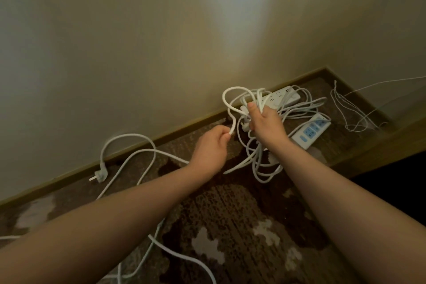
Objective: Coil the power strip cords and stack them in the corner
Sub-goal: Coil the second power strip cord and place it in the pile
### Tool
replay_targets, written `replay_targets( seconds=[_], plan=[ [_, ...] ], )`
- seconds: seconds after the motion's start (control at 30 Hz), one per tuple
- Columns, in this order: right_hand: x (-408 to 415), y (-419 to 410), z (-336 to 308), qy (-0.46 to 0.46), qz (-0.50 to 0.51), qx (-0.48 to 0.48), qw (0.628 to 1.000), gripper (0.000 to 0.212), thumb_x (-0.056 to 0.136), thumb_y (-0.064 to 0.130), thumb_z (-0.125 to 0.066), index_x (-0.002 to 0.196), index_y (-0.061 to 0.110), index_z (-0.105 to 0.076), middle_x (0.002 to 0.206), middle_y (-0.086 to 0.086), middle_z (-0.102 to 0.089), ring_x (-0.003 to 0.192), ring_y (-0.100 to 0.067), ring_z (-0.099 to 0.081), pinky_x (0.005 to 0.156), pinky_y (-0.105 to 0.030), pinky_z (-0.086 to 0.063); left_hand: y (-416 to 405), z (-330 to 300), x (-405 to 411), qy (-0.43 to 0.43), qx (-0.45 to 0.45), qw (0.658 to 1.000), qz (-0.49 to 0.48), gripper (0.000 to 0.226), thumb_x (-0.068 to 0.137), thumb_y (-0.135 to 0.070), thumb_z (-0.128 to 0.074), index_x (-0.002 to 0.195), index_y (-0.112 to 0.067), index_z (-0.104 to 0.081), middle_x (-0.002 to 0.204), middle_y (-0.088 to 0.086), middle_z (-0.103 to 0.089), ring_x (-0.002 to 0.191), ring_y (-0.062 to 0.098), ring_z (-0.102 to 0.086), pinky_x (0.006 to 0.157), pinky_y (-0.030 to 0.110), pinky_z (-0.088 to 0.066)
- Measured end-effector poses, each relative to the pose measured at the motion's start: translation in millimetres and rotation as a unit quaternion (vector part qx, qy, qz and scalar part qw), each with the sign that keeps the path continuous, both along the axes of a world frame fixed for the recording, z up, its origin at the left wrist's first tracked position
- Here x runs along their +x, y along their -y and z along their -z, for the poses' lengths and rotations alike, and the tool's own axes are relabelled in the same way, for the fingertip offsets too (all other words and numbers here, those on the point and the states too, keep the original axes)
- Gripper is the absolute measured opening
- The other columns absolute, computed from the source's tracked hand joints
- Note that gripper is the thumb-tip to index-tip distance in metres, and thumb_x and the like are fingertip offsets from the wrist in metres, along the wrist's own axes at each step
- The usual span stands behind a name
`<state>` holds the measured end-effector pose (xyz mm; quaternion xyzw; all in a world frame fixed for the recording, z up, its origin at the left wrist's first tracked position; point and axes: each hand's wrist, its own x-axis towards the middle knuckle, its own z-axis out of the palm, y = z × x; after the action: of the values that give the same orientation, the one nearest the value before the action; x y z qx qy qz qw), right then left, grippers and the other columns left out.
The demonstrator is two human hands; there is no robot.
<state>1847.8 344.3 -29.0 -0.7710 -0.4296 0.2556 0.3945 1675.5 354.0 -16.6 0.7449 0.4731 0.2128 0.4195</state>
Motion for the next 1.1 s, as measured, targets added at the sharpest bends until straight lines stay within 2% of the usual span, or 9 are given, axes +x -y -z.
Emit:
replay_targets(
  seconds=[0.2,0.37,0.5,0.57,0.7,0.8,0.93,1.03,1.1],
  plan=[
    [-4,0,-8,-0.068,-0.005,-0.048,0.996,0.056,0.102,0.049,-0.043,0.076,0.006,-0.069,0.072,-0.021,-0.069,0.056,-0.026,-0.057,0.063,-0.04,-0.048,-5,-7,6,0.013,-0.006,1.0,0.02,0.022,0.095,-0.013,-0.044,0.1,-0.019,-0.064,0.07,-0.007,-0.056,0.065,0.009,-0.052,0.066,0.029,-0.042],
    [-7,-2,-17,-0.146,-0.022,-0.052,0.988,0.038,0.102,0.035,-0.05,0.092,0.006,-0.071,0.068,-0.003,-0.074,0.043,-0.008,-0.055,0.046,-0.021,-0.045,-4,-4,4,-0.056,0.054,0.992,0.102,0.025,0.093,-0.019,-0.049,0.111,-0.025,-0.065,0.08,-0.003,-0.064,0.077,0.014,-0.059,0.072,0.032,-0.047],
    [-11,-2,-19,-0.196,-0.009,-0.059,0.979,0.024,0.101,0.025,-0.055,0.092,0.006,-0.068,0.065,0.0,-0.072,0.041,-0.005,-0.054,0.041,-0.017,-0.042,-5,0,4,-0.065,0.069,0.989,0.116,0.021,0.09,-0.02,-0.054,0.106,-0.026,-0.066,0.081,-0.003,-0.067,0.078,0.014,-0.061,0.072,0.033,-0.049],
    [-12,-2,-21,-0.211,-0.012,-0.067,0.975,0.018,0.098,0.019,-0.059,0.087,0.007,-0.068,0.065,0.0,-0.07,0.048,-0.01,-0.059,0.046,-0.019,-0.046,-6,3,6,-0.065,0.056,0.99,0.111,0.018,0.089,-0.021,-0.055,0.103,-0.026,-0.066,0.083,-0.003,-0.069,0.079,0.013,-0.062,0.073,0.033,-0.05],
    [-12,-4,-25,-0.222,-0.013,-0.098,0.97,0.013,0.092,0.013,-0.065,0.082,0.006,-0.066,0.067,-0.008,-0.062,0.06,-0.024,-0.058,0.061,-0.037,-0.051,-8,6,7,-0.06,0.051,0.992,0.099,0.009,0.089,-0.024,-0.057,0.093,-0.024,-0.065,0.078,-0.007,-0.067,0.073,0.007,-0.061,0.068,0.031,-0.05],
    [-5,-7,-27,-0.229,0.005,-0.096,0.969,0.011,0.092,0.012,-0.065,0.083,0.005,-0.065,0.066,-0.008,-0.06,0.055,-0.021,-0.057,0.055,-0.035,-0.051,-11,9,1,-0.066,0.06,0.991,0.102,0.011,0.09,-0.03,-0.057,0.084,-0.024,-0.063,0.07,-0.007,-0.062,0.064,0.003,-0.056,0.057,0.025,-0.043],
    [12,-10,-26,-0.232,0.067,-0.09,0.966,0.011,0.091,0.011,-0.065,0.082,0.004,-0.062,0.065,-0.009,-0.061,0.055,-0.021,-0.061,0.06,-0.038,-0.056,-22,15,-19,-0.062,0.012,0.99,0.128,0.017,0.094,-0.031,-0.051,0.085,-0.024,-0.063,0.069,-0.006,-0.06,0.063,0.004,-0.054,0.058,0.026,-0.041],
    [12,-8,-21,-0.302,0.084,-0.106,0.944,0.013,0.094,0.009,-0.061,0.082,0.003,-0.061,0.069,-0.012,-0.065,0.064,-0.023,-0.069,0.057,-0.034,-0.058,-28,20,-27,-0.073,-0.005,0.987,0.141,0.016,0.094,-0.029,-0.051,0.092,-0.026,-0.067,0.071,-0.008,-0.062,0.065,0.001,-0.054,0.059,0.023,-0.041],
    [8,-9,-19,-0.365,0.086,-0.112,0.92,0.012,0.096,0.008,-0.058,0.088,0.002,-0.063,0.069,-0.009,-0.067,0.065,-0.02,-0.072,0.06,-0.034,-0.062,-27,24,-23,-0.088,0.0,0.981,0.174,0.015,0.093,-0.026,-0.053,0.092,-0.026,-0.068,0.076,-0.007,-0.065,0.072,0.007,-0.058,0.067,0.029,-0.045]
  ],
)
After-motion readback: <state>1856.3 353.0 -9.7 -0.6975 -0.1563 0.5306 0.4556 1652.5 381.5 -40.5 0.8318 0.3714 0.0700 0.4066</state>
